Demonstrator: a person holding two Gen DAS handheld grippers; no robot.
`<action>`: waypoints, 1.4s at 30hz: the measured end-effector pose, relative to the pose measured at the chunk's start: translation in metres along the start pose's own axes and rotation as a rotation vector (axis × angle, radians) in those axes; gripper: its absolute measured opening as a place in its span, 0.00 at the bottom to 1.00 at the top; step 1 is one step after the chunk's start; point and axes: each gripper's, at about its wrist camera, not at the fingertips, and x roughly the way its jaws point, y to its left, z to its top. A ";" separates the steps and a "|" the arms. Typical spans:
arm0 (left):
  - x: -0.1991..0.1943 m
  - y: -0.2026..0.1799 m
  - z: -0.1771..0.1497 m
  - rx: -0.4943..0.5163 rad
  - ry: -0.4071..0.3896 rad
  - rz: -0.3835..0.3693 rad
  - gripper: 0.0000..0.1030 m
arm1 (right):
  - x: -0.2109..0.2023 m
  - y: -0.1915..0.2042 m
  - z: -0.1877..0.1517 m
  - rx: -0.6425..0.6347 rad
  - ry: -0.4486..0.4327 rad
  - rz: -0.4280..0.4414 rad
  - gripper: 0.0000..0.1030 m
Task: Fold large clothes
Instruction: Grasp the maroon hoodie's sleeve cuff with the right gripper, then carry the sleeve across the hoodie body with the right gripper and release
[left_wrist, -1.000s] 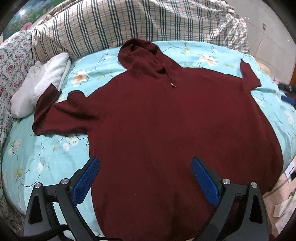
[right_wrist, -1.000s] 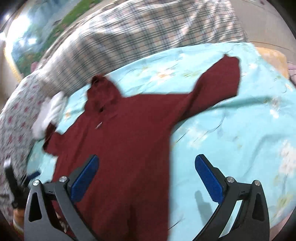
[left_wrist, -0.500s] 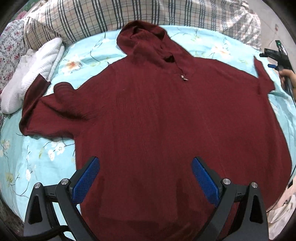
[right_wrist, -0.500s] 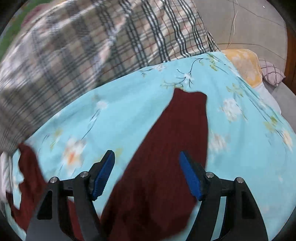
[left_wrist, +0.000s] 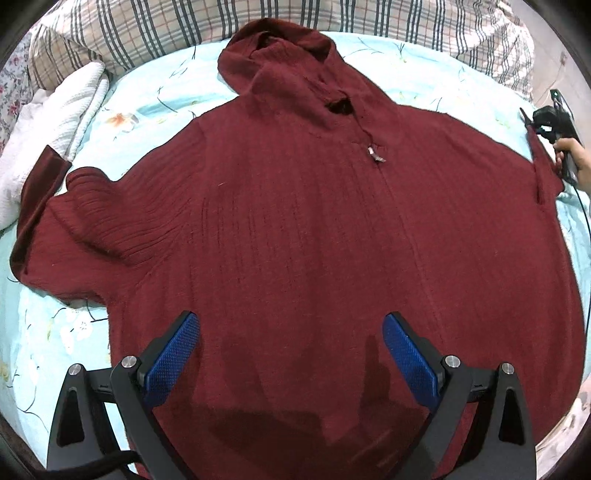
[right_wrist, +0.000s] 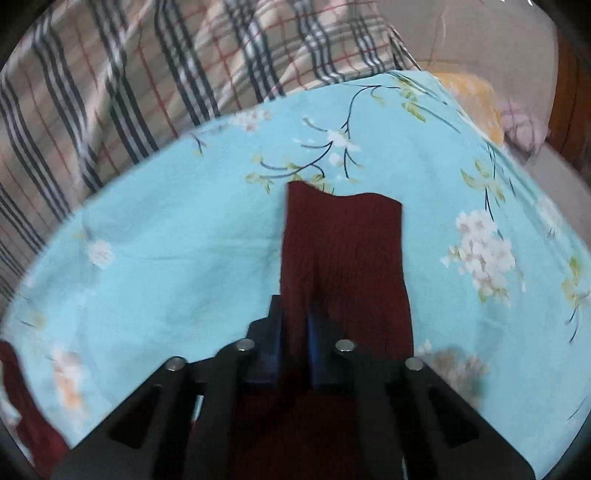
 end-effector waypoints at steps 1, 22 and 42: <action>-0.002 -0.001 0.000 -0.002 -0.005 -0.006 0.97 | -0.011 0.002 -0.004 -0.005 -0.004 0.050 0.09; -0.049 0.066 -0.022 -0.183 -0.115 -0.211 0.97 | -0.137 0.305 -0.295 -0.475 0.253 0.814 0.08; 0.035 0.098 0.051 -0.306 -0.026 -0.518 0.96 | -0.148 0.287 -0.354 -0.520 0.338 0.774 0.35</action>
